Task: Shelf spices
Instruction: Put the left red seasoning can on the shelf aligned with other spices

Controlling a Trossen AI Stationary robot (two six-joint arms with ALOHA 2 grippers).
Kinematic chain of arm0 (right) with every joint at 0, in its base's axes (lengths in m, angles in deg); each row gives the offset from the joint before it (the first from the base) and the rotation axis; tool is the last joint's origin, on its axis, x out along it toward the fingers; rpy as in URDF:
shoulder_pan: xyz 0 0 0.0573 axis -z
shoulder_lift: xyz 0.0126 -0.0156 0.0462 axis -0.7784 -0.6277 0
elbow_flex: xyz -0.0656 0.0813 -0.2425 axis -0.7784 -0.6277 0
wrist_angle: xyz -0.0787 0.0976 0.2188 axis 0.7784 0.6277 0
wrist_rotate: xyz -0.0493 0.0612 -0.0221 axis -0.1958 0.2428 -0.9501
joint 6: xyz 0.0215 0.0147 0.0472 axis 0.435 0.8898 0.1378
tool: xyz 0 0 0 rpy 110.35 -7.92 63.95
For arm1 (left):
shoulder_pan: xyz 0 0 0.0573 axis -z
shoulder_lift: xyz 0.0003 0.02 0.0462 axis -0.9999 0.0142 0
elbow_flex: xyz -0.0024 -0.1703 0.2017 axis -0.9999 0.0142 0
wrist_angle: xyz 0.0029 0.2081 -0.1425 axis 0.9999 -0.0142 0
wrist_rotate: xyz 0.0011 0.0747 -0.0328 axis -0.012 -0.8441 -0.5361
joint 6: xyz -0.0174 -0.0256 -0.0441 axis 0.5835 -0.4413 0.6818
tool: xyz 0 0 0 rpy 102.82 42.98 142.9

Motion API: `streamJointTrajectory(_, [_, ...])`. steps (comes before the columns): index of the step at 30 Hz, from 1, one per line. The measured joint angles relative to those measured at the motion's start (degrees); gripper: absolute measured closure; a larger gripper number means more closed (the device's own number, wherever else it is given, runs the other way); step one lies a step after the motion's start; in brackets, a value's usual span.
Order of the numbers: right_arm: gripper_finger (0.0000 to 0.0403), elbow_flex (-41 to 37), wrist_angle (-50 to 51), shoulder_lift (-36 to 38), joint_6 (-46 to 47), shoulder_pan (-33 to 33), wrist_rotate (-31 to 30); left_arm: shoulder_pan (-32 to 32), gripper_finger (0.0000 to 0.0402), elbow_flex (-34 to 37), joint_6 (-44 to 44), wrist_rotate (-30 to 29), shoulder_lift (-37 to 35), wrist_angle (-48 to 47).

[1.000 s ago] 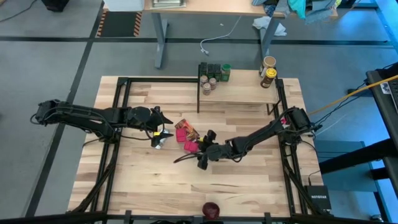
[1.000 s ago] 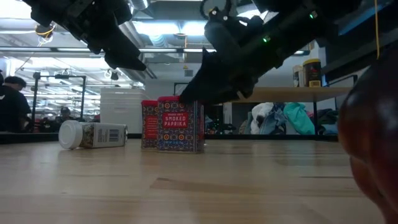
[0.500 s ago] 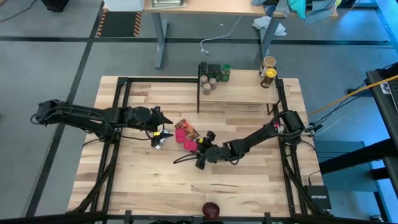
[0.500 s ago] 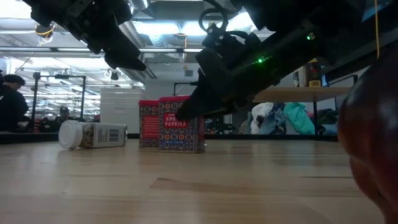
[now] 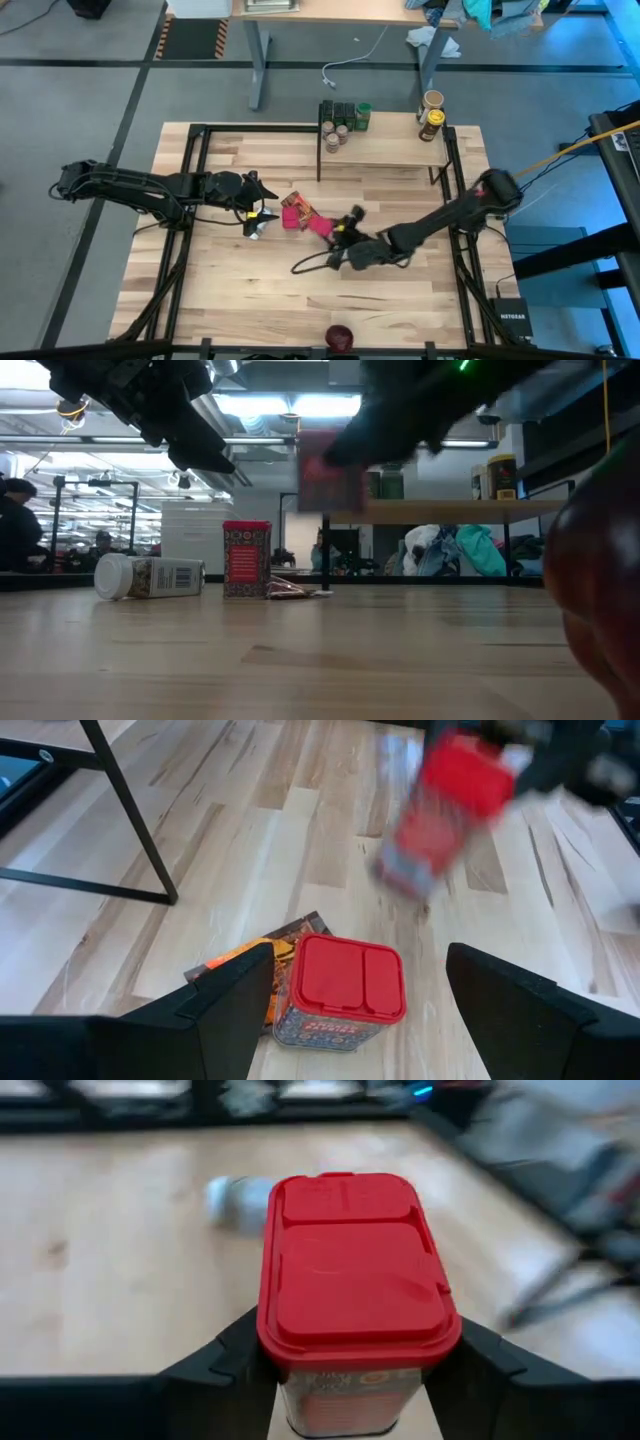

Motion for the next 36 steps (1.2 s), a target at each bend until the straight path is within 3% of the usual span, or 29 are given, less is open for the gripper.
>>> streamJointTrajectory(8, [0.0202,-0.02,18.41,17.24,5.29,-0.43,-21.23,0.00,0.0112,0.00,0.17,0.00,0.00,0.05])
streamJointTrajectory(12, [0.0202,-0.02,23.33,24.06,5.39,3.92,-27.19,0.02,0.0112,0.00,0.19,0.00,0.00,0.01])
streamJointTrajectory(19, [0.0202,-0.02,29.65,29.56,5.94,17.75,-25.24,0.02,0.0112,0.00,0.04,0.00,0.00,0.02])
streamJointTrajectory(24, [0.0202,-0.02,32.36,29.14,11.58,27.69,-17.40,0.01,0.0112,0.00,0.13,0.00,0.00,0.05])
streamJointTrajectory(36, [0.0202,-0.02,44.15,26.32,25.27,42.11,-10.58,0.01,0.0112,0.00,0.19,0.00,0.00,0.03])
